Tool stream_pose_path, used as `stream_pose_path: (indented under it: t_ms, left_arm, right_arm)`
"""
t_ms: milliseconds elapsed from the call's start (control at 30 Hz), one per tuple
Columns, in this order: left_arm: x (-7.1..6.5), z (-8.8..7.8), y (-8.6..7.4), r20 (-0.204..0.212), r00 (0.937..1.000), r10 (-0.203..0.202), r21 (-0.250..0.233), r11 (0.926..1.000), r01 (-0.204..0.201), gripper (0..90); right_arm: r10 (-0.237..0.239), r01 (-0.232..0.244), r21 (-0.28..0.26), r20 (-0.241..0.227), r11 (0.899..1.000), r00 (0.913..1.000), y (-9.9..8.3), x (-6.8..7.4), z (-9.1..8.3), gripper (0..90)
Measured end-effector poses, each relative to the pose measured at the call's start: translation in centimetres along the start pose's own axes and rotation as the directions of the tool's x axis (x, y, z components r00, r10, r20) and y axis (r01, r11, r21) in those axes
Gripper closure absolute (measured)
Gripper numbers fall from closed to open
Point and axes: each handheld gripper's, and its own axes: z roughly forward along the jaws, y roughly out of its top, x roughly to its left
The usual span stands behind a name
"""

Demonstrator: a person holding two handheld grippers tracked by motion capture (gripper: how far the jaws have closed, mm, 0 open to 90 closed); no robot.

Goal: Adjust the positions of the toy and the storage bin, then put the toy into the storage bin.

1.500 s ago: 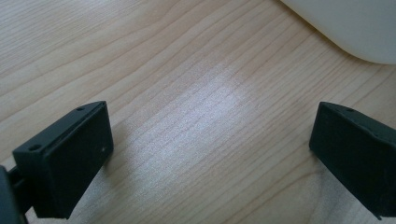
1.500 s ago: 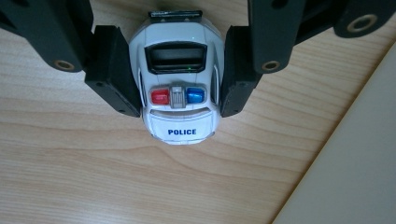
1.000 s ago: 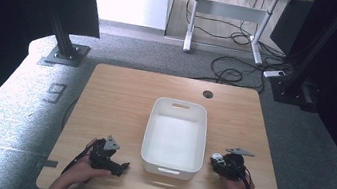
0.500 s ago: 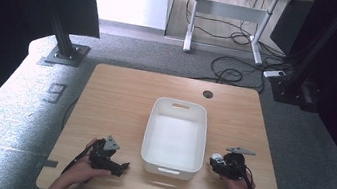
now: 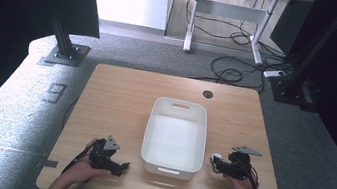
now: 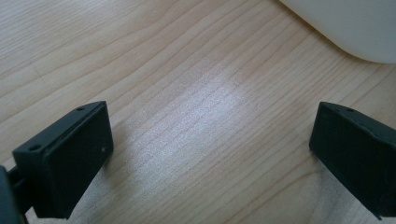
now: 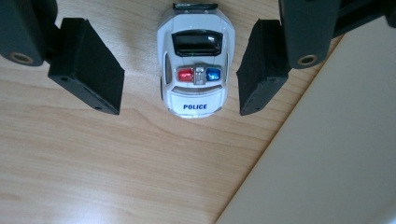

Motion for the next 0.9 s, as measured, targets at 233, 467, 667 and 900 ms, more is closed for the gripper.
stream_pose_path:
  t_ms: [233, 467, 667, 900]
  left_arm:
    - [0.0, 0.0, 0.0, 0.0, 1.0, 0.002, 0.001, 1.0, -0.002, 0.0]
    - [0.0, 0.0, 0.0, 0.001, 1.0, 0.002, 0.0, 1.0, -0.002, 0.0]
    - [0.0, 0.1, 0.1, 0.003, 1.0, 0.003, 0.0, 1.0, -0.003, 0.0]
    - [0.0, 0.1, 0.1, 0.003, 1.0, 0.003, 0.0, 1.0, -0.003, 0.0]
  right_arm:
    - [-0.029, 0.03, 0.018, -0.033, 0.999, 0.999, 0.3, -0.5, -0.6, 32.5]
    - [-0.047, 0.048, 0.015, -0.049, 0.999, 0.9977, 0.7, -0.7, -1.0, 38.2]
    - [-0.07, 0.073, 0.048, -0.047, 0.996, 0.9964, 0.9, -0.3, 0.0, 38.2]
    - [-0.084, 0.087, 0.099, -0.036, 0.991, 0.9959, 0.7, 0.0, 1.1, 38.8]
